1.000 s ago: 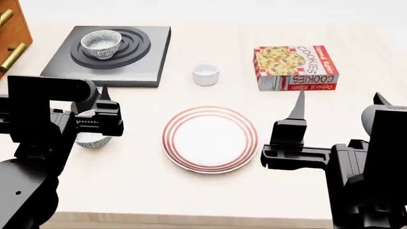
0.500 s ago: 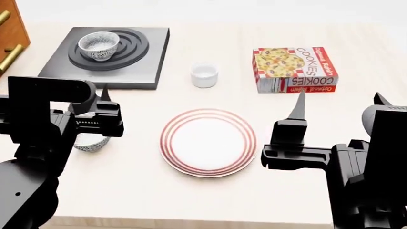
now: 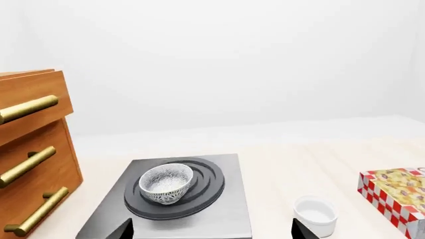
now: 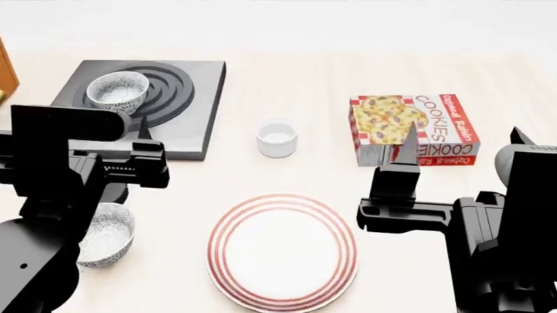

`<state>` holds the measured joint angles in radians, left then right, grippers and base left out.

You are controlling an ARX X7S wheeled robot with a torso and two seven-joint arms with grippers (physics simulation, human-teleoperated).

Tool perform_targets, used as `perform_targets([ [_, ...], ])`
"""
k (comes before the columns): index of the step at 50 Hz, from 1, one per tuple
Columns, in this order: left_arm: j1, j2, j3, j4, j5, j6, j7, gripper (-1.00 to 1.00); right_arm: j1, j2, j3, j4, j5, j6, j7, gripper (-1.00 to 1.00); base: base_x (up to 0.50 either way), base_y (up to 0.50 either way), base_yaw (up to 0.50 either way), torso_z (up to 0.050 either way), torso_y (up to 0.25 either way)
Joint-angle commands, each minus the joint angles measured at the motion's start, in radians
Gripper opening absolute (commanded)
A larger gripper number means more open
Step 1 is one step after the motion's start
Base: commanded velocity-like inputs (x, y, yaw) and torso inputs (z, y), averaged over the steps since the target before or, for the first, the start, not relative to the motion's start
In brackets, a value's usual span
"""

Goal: Pick the akita bowl on the stove and place it on the plate.

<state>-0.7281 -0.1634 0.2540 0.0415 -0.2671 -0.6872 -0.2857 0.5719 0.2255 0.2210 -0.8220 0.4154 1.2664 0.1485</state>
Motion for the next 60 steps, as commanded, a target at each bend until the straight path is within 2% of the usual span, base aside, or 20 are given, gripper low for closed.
perform_targets([
  [1, -0.003, -0.004, 0.003, -0.007, -0.006, 0.006, -0.003, 1.00, -0.003, 0.003, -0.001, 0.004, 0.006, -0.006, 0.005, 1.00, 0.36, 0.00, 0.00, 0.000, 0.000],
  [60, -0.014, -0.032, 0.028, 0.015, -0.037, -0.008, -0.018, 1.00, 0.002, 0.015, 0.002, 0.002, 0.048, 0.001, 0.036, 1.00, 0.36, 0.00, 0.00, 0.000, 0.001],
])
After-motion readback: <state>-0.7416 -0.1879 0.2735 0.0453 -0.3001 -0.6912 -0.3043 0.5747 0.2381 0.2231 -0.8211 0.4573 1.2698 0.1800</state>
